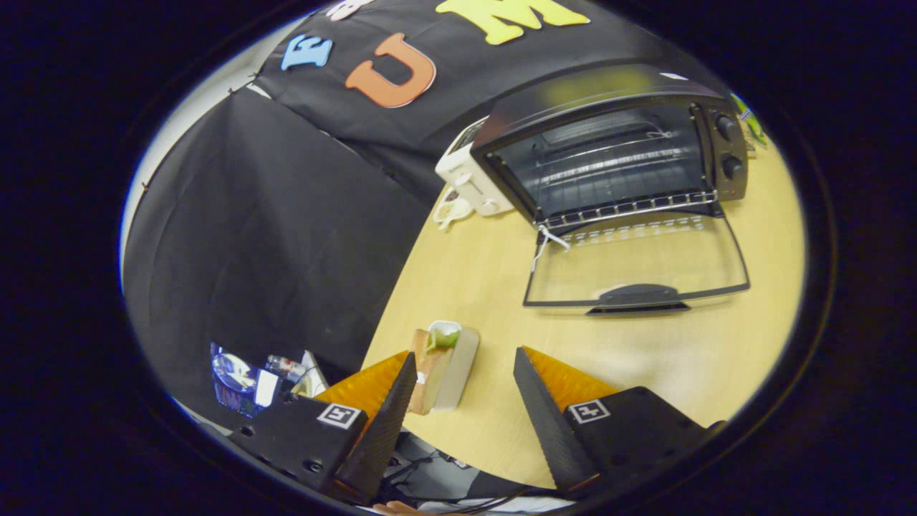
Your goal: Open the toaster oven, put the food inside, and close the toaster oven door.
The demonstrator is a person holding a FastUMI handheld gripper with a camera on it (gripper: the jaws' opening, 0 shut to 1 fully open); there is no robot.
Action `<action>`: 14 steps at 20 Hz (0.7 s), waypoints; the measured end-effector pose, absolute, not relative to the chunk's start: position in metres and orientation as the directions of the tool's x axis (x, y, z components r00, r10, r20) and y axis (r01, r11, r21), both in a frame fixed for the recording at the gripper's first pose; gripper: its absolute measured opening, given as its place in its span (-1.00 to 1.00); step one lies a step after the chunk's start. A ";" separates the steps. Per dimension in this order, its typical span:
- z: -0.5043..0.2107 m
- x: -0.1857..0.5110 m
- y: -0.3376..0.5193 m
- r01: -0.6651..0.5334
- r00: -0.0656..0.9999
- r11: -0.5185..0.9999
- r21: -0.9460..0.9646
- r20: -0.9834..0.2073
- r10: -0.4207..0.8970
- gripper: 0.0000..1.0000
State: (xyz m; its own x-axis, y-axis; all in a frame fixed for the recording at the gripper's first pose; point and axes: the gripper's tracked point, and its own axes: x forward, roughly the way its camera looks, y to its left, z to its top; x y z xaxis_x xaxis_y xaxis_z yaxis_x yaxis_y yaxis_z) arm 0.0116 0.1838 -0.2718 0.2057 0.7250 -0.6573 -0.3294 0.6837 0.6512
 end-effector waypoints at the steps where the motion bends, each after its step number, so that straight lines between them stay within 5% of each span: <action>1: -0.277 0.008 0.188 -0.340 0.188 0.682 0.647 -0.664 0.724 0.80; 7: -0.293 -0.023 0.230 -0.354 0.021 0.628 0.693 -0.665 0.746 0.75; 14: -0.312 -0.025 0.253 -0.344 -0.016 0.661 0.667 -0.708 0.706 0.49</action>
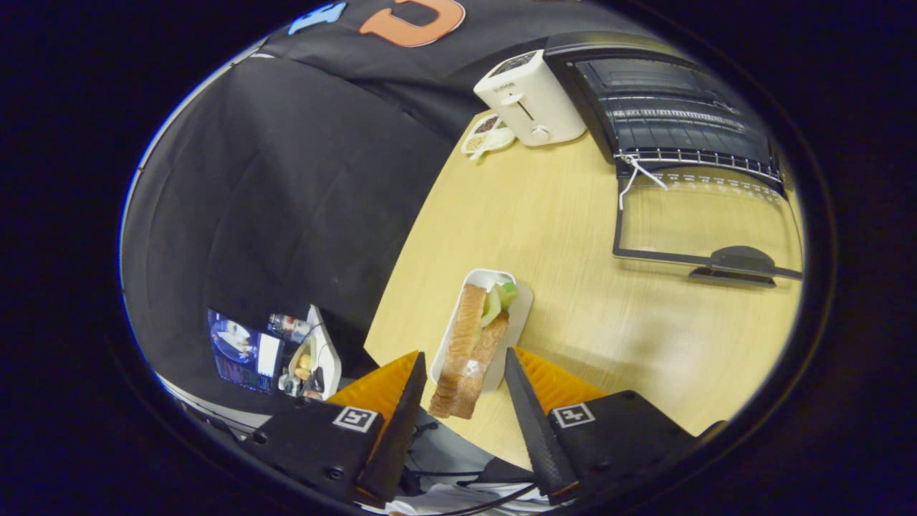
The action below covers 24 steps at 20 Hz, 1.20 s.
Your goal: Open the toaster oven, put the food inside, and close the toaster oven door.
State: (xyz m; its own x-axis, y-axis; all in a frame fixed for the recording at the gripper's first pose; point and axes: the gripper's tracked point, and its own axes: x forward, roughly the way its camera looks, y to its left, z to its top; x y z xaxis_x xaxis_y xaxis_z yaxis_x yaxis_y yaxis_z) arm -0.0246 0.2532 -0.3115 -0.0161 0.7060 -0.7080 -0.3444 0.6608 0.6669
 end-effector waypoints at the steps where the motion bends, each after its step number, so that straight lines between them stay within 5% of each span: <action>1: -0.315 -0.024 0.255 -0.339 -0.018 0.666 0.665 -0.712 0.702 0.43; 12: -0.321 -0.016 0.256 -0.271 -0.016 0.689 0.672 -0.719 0.695 -0.16; 24: -0.267 0.010 0.219 -0.245 0.120 0.564 0.788 -0.553 0.824 -0.23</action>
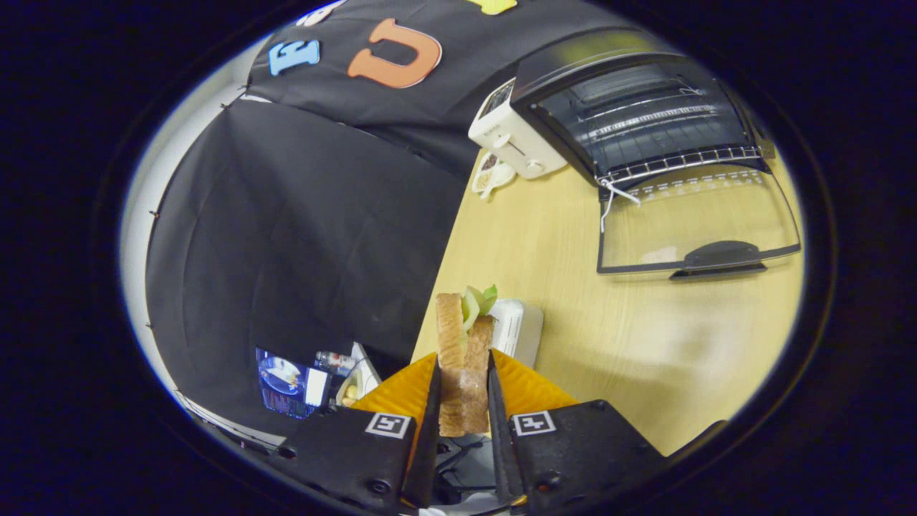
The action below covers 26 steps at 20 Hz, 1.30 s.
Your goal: Open the toaster oven, put the food inside, and close the toaster oven door.
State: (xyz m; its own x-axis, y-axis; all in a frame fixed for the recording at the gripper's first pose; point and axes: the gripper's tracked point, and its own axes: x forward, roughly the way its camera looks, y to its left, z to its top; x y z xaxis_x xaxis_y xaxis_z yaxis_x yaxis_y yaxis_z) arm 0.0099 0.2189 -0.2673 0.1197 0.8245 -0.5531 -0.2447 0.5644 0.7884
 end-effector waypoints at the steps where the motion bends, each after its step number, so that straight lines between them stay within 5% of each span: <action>1: -0.269 0.014 0.211 -0.234 0.140 0.575 0.784 -0.558 0.818 -0.23; 10: -0.265 0.061 0.171 -0.205 0.339 0.577 0.790 -0.496 0.799 -0.23; 17: -0.237 0.112 0.144 -0.249 0.586 0.480 0.841 -0.264 0.766 -0.24; 26: -0.265 0.187 0.083 0.015 0.846 0.351 0.936 -0.198 0.495 -0.24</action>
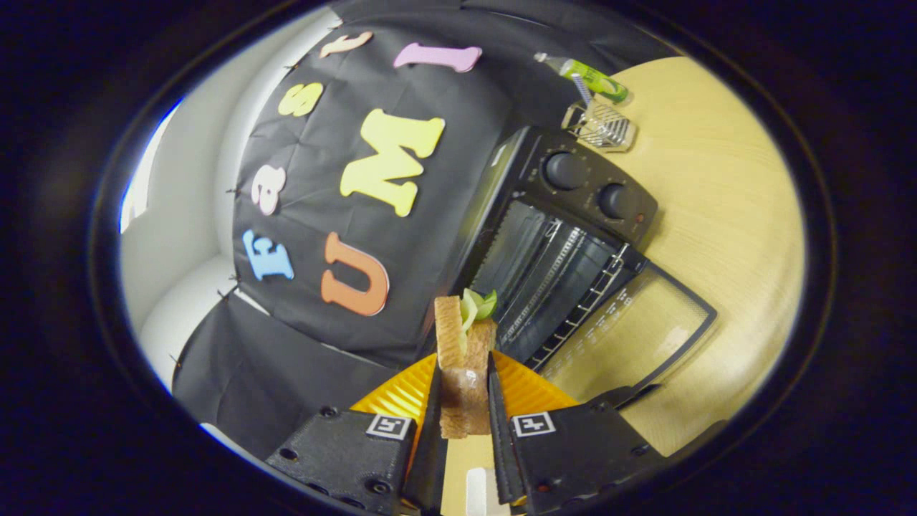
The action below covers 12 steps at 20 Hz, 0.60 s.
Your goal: Open the toaster oven, put the food inside, and close the toaster oven door.
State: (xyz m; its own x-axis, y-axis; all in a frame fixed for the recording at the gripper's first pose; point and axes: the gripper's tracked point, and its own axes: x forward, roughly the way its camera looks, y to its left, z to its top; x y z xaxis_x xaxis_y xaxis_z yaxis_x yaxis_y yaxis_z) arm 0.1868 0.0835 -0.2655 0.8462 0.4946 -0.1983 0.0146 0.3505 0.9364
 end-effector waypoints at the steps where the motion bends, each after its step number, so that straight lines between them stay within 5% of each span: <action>1: -0.268 0.194 0.078 0.035 0.863 0.323 0.946 -0.191 0.468 -0.24; 12: -0.327 0.276 0.054 0.223 0.957 0.198 0.954 -0.253 0.140 -0.24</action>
